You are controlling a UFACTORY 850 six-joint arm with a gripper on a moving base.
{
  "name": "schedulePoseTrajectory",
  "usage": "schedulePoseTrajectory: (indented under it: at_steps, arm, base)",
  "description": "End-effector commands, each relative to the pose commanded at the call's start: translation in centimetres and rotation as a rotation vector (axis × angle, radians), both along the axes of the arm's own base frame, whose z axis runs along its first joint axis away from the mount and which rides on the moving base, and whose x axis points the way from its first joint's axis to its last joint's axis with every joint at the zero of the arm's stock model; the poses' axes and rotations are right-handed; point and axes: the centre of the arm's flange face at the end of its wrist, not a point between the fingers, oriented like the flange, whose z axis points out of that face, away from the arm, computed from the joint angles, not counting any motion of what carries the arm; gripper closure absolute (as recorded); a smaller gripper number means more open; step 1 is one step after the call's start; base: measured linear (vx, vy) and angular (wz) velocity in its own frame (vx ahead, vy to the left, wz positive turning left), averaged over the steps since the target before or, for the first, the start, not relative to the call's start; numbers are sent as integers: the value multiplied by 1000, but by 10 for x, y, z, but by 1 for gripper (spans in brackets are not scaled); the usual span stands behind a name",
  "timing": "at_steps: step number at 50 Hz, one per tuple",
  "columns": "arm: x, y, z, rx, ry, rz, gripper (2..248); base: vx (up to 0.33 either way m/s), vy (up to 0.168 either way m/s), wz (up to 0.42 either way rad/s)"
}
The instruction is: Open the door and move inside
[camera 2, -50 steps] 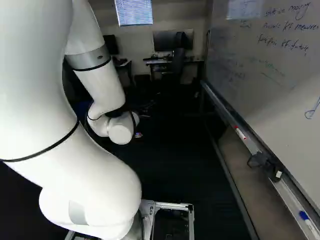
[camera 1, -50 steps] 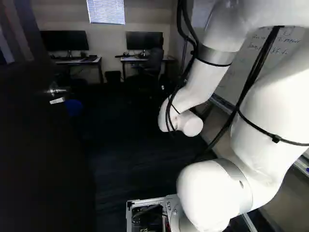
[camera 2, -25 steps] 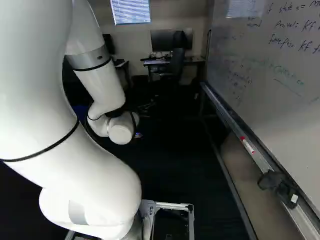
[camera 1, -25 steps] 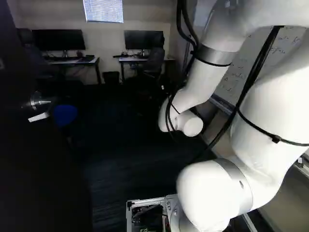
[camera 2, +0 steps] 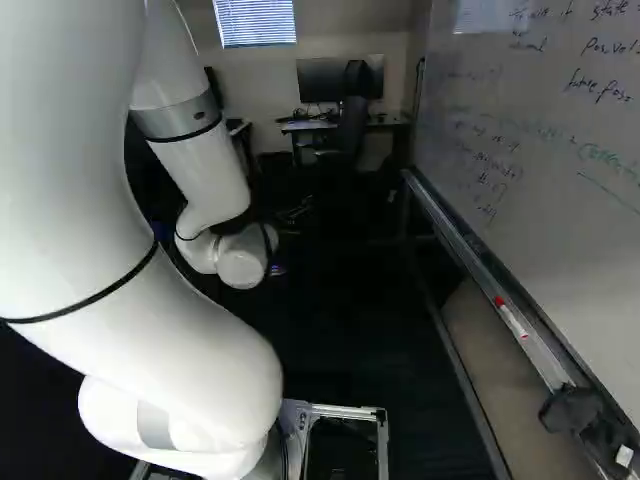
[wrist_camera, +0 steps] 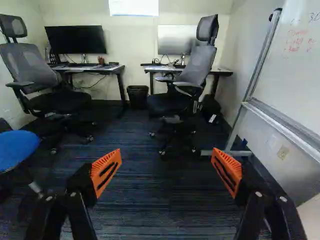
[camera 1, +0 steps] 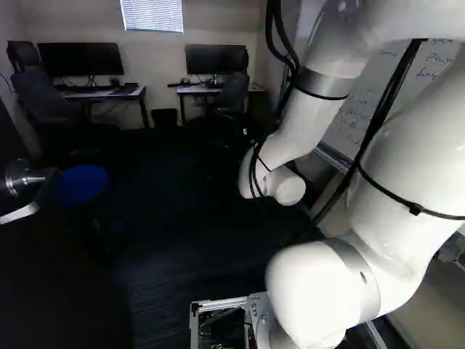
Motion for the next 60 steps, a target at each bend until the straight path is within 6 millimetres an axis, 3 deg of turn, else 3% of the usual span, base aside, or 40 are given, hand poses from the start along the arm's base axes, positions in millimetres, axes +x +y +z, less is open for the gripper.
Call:
schedulePoseTrajectory:
  at_steps: [23, 60]
  arm:
    - [0, 0, 0, 0, 0, 0, 3]
    - [0, 0, 0, 0, 0, 0, 3]
  base:
    - [156, 3, -12]
    - [0, 0, 0]
